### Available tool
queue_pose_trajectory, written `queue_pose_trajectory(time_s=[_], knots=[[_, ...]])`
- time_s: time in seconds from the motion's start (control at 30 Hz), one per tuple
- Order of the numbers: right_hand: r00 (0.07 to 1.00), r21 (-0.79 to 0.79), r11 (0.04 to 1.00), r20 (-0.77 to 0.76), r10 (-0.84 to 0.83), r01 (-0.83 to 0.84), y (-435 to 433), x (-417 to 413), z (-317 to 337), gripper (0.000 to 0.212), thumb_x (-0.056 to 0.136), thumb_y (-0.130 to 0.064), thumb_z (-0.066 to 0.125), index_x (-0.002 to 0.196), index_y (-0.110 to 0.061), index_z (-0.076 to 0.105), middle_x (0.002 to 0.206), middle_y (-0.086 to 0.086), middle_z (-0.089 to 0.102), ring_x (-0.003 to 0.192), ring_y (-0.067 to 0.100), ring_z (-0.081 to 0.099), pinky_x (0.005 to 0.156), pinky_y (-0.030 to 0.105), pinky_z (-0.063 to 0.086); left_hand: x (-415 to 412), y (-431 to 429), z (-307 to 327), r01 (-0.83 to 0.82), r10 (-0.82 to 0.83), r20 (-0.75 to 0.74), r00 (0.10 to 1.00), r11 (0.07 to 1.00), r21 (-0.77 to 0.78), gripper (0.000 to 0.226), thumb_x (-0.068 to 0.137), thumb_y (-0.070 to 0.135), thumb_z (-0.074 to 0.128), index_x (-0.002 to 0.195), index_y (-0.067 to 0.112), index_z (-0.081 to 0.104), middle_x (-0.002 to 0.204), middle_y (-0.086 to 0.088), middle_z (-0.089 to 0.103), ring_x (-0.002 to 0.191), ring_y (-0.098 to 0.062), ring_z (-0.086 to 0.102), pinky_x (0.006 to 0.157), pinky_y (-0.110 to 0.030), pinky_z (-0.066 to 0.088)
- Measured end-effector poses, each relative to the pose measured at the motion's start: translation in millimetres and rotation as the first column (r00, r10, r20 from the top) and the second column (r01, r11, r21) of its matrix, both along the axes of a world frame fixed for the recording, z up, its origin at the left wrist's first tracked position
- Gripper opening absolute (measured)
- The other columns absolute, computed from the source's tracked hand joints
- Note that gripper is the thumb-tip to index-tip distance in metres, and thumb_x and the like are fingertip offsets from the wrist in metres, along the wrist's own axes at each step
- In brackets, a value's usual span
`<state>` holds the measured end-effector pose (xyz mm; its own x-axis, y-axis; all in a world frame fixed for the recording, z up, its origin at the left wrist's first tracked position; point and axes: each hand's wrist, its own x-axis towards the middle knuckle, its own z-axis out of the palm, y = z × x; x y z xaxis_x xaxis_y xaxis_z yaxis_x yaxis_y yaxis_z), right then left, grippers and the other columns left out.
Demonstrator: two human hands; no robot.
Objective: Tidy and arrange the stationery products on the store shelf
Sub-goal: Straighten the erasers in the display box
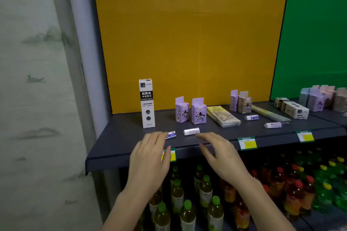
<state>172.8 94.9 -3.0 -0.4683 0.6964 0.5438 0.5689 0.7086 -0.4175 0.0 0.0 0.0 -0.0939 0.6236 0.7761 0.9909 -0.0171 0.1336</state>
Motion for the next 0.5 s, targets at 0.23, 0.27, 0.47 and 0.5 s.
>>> queue_pose_trajectory(time_s=[0.23,0.27,0.47,0.5], knots=[[0.991,-0.043,0.999,0.134,-0.018,0.024,57.7,-27.2,15.9,0.035,0.091,-0.023,0.049,0.126,-0.024,0.052,0.132,-0.004,0.055,0.123,0.019,0.049,0.095,0.04,0.045,-16.7,60.5,22.4,0.026,-0.031,-0.034,0.999,0.99,-0.137,0.028,0.081,0.018,0.061,0.107,0.01,0.06,0.101,-0.008,0.067,0.095,-0.028,0.062,0.07,-0.037,0.052],[0.988,-0.045,0.999,0.155,-0.013,0.021,66.5,-29.0,17.7,0.037,0.09,-0.023,0.05,0.127,-0.024,0.051,0.133,-0.003,0.054,0.124,0.02,0.048,0.096,0.041,0.045,-18.7,67.7,24.3,0.012,-0.021,-0.056,0.998,0.986,-0.164,0.028,0.081,0.019,0.06,0.108,0.009,0.06,0.103,-0.009,0.066,0.096,-0.029,0.061,0.071,-0.038,0.051],[0.967,-0.082,0.994,0.242,0.084,-0.066,115.6,-39.3,22.3,0.041,0.088,-0.028,0.054,0.128,-0.021,0.051,0.134,0.002,0.054,0.124,0.023,0.048,0.1,0.041,0.042,-31.1,110.3,28.5,-0.084,0.049,-0.11,0.993,0.938,-0.336,0.035,0.091,0.029,0.044,0.121,0.011,0.05,0.12,-0.008,0.058,0.113,-0.026,0.05,0.083,-0.039,0.044],[0.961,-0.084,0.993,0.257,0.105,-0.086,121.9,-40.1,22.5,0.042,0.087,-0.029,0.056,0.128,-0.021,0.051,0.134,0.002,0.054,0.124,0.023,0.047,0.101,0.041,0.041,-33.8,116.7,27.7,-0.097,0.057,-0.114,0.992,0.918,-0.383,0.037,0.092,0.032,0.042,0.124,0.014,0.048,0.123,-0.005,0.056,0.116,-0.024,0.048,0.084,-0.038,0.043]])
